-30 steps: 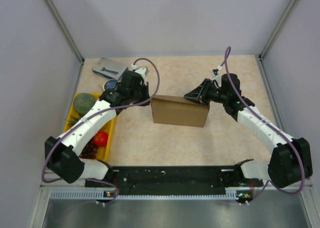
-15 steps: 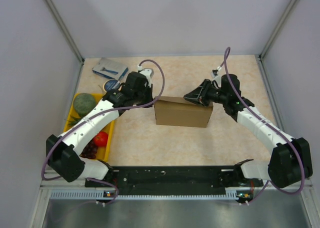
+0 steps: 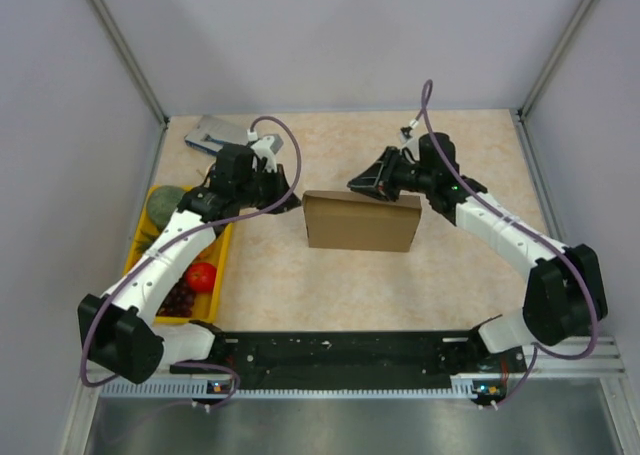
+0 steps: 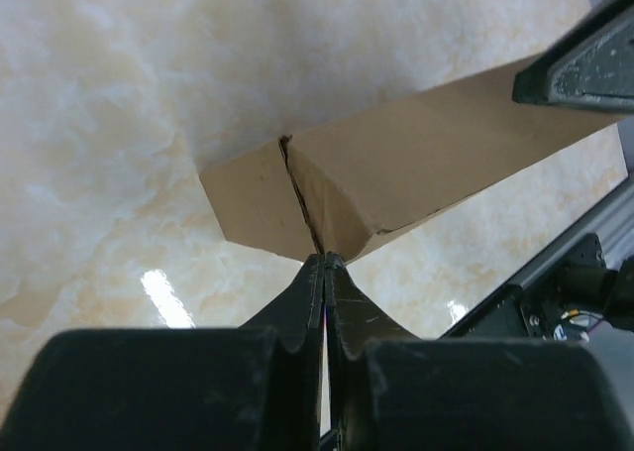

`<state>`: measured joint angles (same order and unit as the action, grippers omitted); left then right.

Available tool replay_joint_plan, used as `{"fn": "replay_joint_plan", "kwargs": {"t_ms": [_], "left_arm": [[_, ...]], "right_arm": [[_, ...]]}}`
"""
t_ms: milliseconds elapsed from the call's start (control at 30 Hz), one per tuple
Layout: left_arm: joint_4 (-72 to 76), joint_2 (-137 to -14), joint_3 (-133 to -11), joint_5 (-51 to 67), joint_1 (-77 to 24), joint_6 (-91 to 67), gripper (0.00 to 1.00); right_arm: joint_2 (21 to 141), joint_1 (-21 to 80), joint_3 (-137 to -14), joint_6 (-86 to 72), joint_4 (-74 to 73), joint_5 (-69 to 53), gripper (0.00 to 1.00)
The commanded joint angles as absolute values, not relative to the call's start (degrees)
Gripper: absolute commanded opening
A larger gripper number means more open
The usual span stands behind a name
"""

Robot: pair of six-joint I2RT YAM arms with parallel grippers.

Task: Fold the paper box

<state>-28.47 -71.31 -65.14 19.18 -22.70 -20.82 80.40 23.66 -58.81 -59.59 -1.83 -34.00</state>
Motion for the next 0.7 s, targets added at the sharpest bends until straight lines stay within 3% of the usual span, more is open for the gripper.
{"fn": "replay_joint_plan", "kwargs": {"t_ms": [0, 433, 667], "left_arm": [[-22.6, -72.3, -61.3, 25.8, -23.2, -23.8, 0.02], [-25.6, -73.1, -62.1, 21.5, -24.3, -21.5, 0.00], [-23.8, -69.5, -62.4, 20.5, -19.2, -21.2, 0.01]], "right_arm": [[86.3, 28.2, -65.9, -60.3, -0.6, -32.5, 0.24], [94.7, 33.2, -69.1, -63.8, 4.9, -31.9, 0.22], [97.5, 33.6, -77.1, -63.1, 1.9, -32.3, 0.22]]}}
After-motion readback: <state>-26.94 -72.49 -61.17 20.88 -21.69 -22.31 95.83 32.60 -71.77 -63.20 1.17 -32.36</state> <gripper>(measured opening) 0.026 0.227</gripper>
